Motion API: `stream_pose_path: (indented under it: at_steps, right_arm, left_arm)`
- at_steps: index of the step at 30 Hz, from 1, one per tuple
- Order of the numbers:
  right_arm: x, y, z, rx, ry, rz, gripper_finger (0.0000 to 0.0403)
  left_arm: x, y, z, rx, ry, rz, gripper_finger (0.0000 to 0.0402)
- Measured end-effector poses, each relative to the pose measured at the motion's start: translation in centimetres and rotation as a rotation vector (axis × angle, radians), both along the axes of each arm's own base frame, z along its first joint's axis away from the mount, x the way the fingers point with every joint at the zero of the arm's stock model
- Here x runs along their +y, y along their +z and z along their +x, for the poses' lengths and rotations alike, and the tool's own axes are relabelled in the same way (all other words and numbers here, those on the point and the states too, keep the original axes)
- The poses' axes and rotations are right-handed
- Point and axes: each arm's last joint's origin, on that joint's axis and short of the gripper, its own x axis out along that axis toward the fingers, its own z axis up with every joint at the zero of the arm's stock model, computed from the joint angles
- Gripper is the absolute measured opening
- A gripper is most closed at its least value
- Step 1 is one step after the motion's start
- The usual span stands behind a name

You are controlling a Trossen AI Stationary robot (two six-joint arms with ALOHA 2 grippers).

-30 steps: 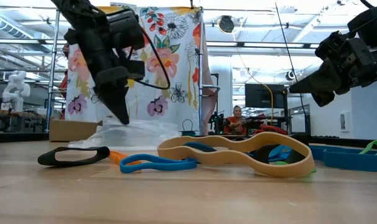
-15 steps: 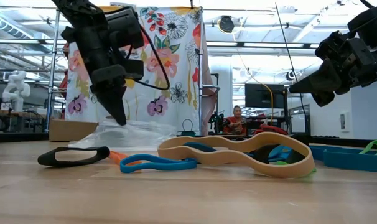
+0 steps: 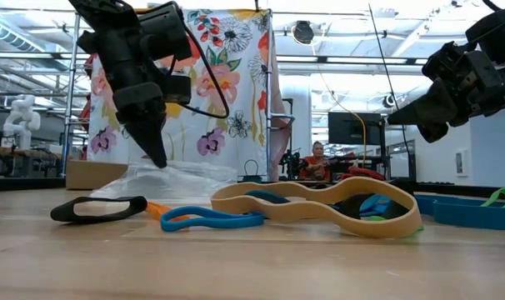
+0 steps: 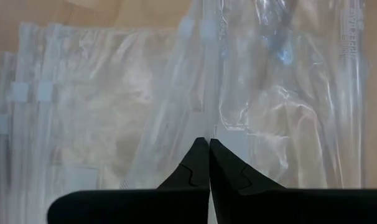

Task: Sort rubber bands
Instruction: Open the transparent zip bag

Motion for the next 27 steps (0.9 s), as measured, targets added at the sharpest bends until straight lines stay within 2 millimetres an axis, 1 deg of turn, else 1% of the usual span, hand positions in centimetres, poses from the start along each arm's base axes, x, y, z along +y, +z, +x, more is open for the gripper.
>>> stream_pose_path:
  at_steps: [8, 14, 18, 23, 27]
  right_arm:
    - [0.0, 0.2, 0.0, -0.030, -0.011, 0.030, 0.0043]
    - [-0.1, 1.6, 0.3, -0.152, -0.006, -0.016, 0.0043]
    - [-0.1, 2.7, 0.9, -0.123, -0.006, -0.019, 0.0043]
    - [-0.3, 4.7, 2.8, 0.025, 0.000, -0.044, 0.0043]
    - [-0.6, 6.8, 5.6, 0.113, 0.010, -0.063, 0.0043]
  left_arm:
    - [-0.4, 0.0, 0.1, -0.001, -0.018, 0.000, 0.0000]
    - [-0.6, 0.1, 0.2, -0.011, -0.017, 0.024, 0.0000]
    - [-0.6, 0.1, 0.3, -0.022, -0.015, 0.030, 0.0000]
    - [-0.6, 0.2, 0.3, -0.030, 0.024, 0.024, 0.0000]
    - [-0.8, 0.2, 0.4, -0.032, 0.031, 0.021, 0.0000]
